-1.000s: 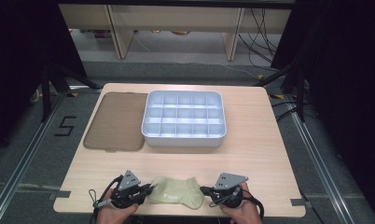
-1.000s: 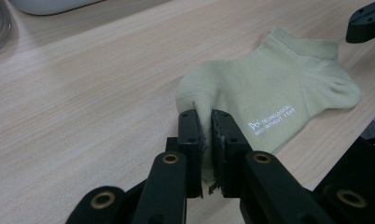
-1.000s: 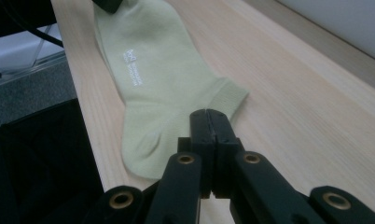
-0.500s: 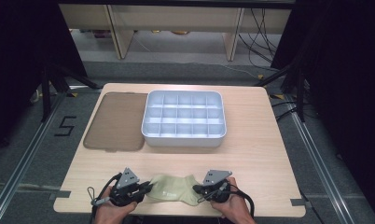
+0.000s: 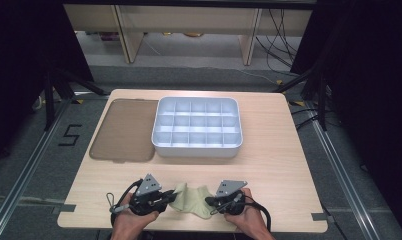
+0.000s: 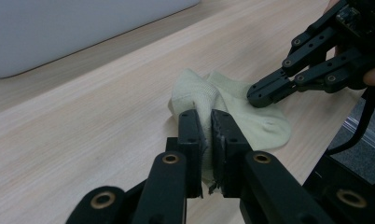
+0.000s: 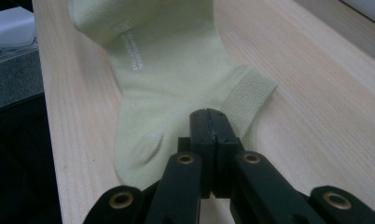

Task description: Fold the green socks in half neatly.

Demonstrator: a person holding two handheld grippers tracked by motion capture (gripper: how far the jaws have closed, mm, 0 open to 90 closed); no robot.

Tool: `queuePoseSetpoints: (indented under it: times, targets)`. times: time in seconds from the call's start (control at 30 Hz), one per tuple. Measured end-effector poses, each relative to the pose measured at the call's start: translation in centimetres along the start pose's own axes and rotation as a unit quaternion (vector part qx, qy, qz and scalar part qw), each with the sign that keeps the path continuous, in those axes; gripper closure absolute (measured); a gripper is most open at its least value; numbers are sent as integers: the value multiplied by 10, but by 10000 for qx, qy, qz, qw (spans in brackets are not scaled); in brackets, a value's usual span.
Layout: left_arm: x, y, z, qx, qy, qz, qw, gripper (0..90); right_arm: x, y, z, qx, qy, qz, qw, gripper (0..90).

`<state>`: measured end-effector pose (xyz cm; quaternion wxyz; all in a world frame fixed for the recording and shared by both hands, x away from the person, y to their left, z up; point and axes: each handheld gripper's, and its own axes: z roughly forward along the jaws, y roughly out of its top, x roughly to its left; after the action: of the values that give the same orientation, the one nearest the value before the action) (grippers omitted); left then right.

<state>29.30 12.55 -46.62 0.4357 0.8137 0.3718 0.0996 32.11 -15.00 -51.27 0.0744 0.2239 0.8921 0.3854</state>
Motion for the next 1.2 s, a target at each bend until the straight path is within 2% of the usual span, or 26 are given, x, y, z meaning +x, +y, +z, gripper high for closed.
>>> queuePoseSetpoints:
  times: [0.03, 0.1, 0.3, 0.37, 0.4, 0.47, 0.5, 0.53, 0.57, 0.63, 0.67, 0.8, 0.83, 0.93, 1.07, 1.13, 1.17, 1.2]
  targets:
    - [-2, 1, 3, -79, -17, -88, 9999, 825, 0, 0, 0, 3, 3, 17, 10000, 900]
    - [-1, 4, 5, -3, -12, -27, 10000, 825, 0, 0, 0, 7, 12, 20, 10000, 900]
    - [-4, 11, 15, -5, 9, -69, 10000, 825, 0, 0, -1, 21, 6, 86, 10000, 900]
    - [-6, 13, 18, 32, -76, -10, 10000, 824, 0, 0, 0, 20, 9, 90, 10000, 900]
    - [-7, 13, 20, -17, -108, -61, 9999, 824, 0, 0, 0, 19, 7, 91, 10000, 900]
    - [-8, 15, 23, 30, -101, 30, 9999, 824, 0, 0, 0, 6, 3, 80, 10000, 900]
    - [-9, 15, 25, 5, -104, -34, 9999, 824, 0, 0, 0, 2, 1, 83, 10000, 900]
    - [-9, 15, 25, 66, -91, 23, 9999, 824, 0, 0, 0, 1, -1, 86, 10000, 900]
    - [-10, 15, 28, 85, -74, -18, 9999, 824, 0, 0, 0, -8, 6, 101, 9999, 900]
    - [-10, 15, 28, 132, -94, 75, 9998, 824, 0, 0, -1, -14, 46, 164, 9999, 900]
    - [-10, 15, 29, 126, -91, 87, 9998, 824, 0, -1, 0, -102, 68, 157, 9998, 900]
    - [-11, 13, 30, 152, -97, 34, 9998, 824, -4, 2, -8, -181, 34, 165, 9997, 900]
    - [-11, 13, 30, 180, -94, 146, 9997, 823, -7, 2, -14, -232, -3, 214, 9995, 900]
    - [-12, 13, 30, 183, -52, 89, 9998, 824, -10, 1, -19, -237, -63, 248, 9994, 900]
    - [-15, 15, 31, 191, -108, 135, 9997, 823, -11, -6, -19, 8, -17, 335, 9994, 900]
    - [-17, 16, 32, 192, -146, 150, 9996, 824, -10, -7, -17, 49, 49, 419, 9991, 900]
    - [-17, 16, 33, 217, -109, 162, 9996, 823, -11, -6, -16, 35, 5, 324, 9995, 900]
    - [-19, 17, 35, 243, -126, 171, 9995, 823, -11, -5, -16, 48, 6, 331, 9994, 900]
